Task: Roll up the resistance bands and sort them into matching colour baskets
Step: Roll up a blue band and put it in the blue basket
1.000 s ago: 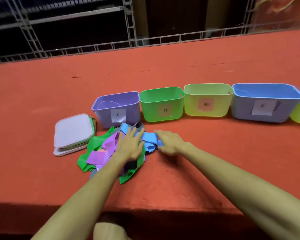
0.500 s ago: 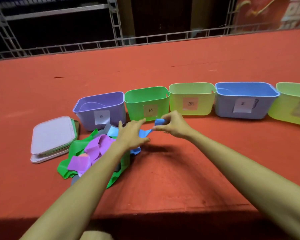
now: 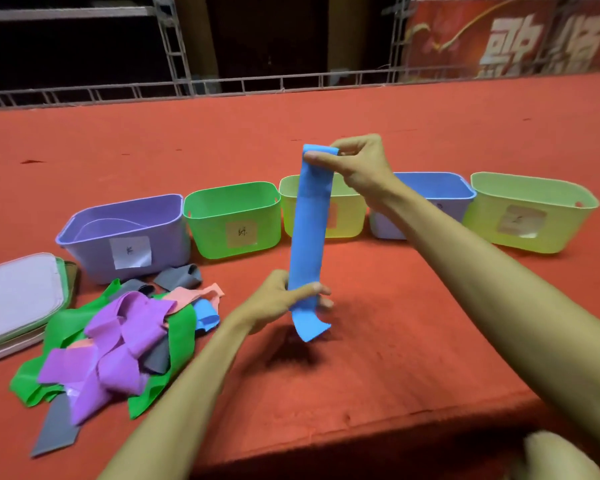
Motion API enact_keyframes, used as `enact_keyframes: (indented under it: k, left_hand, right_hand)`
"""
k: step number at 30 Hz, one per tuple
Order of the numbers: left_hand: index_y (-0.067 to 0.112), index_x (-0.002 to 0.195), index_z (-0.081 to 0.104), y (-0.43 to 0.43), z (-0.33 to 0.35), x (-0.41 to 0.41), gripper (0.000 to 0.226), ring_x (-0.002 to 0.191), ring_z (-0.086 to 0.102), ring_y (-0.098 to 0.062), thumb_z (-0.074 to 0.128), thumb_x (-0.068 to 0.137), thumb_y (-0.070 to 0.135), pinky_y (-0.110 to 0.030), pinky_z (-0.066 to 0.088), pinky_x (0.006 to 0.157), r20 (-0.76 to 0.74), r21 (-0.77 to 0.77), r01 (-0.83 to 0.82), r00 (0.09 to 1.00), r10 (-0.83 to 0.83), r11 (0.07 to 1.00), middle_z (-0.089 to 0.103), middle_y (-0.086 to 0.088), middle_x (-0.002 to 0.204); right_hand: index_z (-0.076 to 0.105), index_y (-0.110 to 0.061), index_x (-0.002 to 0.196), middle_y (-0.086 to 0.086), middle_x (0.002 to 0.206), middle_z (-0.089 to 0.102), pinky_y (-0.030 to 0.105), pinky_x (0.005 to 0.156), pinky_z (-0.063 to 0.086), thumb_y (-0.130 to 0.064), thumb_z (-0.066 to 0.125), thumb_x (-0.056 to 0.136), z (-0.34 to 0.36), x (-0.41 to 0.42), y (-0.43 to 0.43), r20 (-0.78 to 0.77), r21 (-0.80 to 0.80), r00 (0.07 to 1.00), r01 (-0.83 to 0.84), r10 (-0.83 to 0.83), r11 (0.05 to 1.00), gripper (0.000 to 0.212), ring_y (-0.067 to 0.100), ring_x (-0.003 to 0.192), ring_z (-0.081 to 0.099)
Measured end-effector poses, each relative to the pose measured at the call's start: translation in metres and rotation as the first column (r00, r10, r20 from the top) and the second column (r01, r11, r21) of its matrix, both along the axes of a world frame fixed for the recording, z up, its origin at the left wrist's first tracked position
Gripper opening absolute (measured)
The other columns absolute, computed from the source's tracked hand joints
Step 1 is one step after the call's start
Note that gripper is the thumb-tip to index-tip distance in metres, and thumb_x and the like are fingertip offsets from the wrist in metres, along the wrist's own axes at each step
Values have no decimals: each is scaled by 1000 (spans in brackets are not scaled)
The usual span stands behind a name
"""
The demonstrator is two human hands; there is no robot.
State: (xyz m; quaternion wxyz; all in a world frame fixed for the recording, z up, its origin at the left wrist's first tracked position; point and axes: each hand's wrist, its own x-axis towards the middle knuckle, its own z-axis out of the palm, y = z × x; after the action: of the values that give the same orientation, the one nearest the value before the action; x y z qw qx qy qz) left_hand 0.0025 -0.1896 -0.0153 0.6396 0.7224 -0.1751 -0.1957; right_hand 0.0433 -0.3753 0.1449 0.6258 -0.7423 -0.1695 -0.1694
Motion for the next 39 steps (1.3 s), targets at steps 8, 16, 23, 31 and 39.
enact_keyframes:
  k: [8,16,23,31,39]
  left_hand:
    - [6,103,74,-33,-34,-79,38,64,72,-15,46,109,32,-20,52,47,-162,18,106,981,-102,994,79,-10,90]
    - [1,93,77,-37,-54,-119,44,37,48,-6,52,106,35,-15,32,35,-455,20,6,890,4,1000,74,-14,73]
    - [-1,100,81,-33,-46,-104,52,51,60,-5,53,102,43,-14,42,55,-599,57,43,801,-1,997,73,-4,67]
    - [16,72,73,4,-5,-48,75,64,68,-2,44,88,83,-31,55,84,-3,879,7,1000,-9,477,71,12,59]
    - [25,113,75,-40,-80,121,24,108,58,-27,56,103,35,-40,46,92,626,454,-590,744,233,668,68,-1,111]
  right_hand:
    - [75,-14,82,-1,79,72,24,61,47,-21,81,88,-75,53,-45,-401,289,915,84,41,954,11,10,68,66]
    - [76,0,95,3,73,71,18,55,49,-8,81,86,-193,75,-40,-587,190,810,135,2,972,13,9,63,64]
    - [78,4,85,9,77,73,18,55,50,1,81,84,-234,104,-31,-440,-58,897,11,-36,998,4,5,64,64]
    - [81,-17,83,-2,79,78,24,69,56,-10,85,83,-248,125,-37,-260,-165,958,81,-123,983,8,5,72,69]
    - [83,-20,87,-9,95,79,32,90,51,-31,72,88,-265,107,-53,-75,-437,960,211,-269,874,15,10,97,69]
